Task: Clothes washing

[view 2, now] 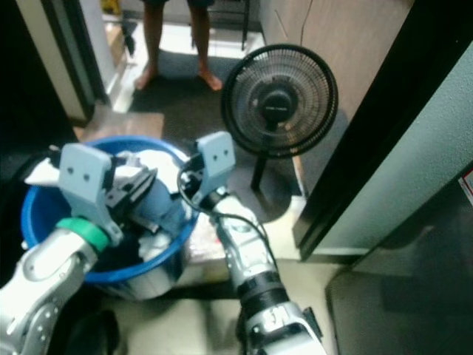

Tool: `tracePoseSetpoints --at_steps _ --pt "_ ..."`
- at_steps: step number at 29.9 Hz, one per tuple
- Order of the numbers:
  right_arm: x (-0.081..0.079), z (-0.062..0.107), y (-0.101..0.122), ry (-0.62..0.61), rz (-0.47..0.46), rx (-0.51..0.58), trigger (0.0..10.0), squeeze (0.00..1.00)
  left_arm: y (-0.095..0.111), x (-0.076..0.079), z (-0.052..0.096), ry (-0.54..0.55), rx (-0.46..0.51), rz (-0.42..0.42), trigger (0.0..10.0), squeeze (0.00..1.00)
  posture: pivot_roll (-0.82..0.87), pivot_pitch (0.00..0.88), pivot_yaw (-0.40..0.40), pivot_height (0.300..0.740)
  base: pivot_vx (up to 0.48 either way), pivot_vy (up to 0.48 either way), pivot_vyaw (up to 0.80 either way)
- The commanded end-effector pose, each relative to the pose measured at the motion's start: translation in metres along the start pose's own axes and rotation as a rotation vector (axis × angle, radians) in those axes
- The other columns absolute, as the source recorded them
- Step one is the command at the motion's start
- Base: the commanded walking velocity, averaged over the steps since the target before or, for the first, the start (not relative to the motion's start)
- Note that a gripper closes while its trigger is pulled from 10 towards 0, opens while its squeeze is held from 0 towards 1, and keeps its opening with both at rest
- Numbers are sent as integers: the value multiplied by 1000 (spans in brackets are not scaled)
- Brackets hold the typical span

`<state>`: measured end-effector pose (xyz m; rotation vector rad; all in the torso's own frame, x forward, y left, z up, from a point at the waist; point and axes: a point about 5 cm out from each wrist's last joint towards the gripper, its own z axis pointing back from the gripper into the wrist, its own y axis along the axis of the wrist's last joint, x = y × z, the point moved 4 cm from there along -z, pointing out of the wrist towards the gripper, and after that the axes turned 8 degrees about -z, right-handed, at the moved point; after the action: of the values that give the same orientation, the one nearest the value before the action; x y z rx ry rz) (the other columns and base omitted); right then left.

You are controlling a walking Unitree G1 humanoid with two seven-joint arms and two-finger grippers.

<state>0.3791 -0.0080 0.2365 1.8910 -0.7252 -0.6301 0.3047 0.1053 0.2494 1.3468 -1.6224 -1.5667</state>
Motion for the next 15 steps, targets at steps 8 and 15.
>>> tracePoseSetpoints --at_steps 8,15 --pt "1 4 17 -17 -16 65 4941 0 -6 4 -2 -17 -23 4 10000 0 112 134 -35 505 0 0 0" --pt "-4 7 20 -3 -28 79 0 0 -6 4 -1 -12 -22 3 10000 0 115 135 -37 505 0 0 0"
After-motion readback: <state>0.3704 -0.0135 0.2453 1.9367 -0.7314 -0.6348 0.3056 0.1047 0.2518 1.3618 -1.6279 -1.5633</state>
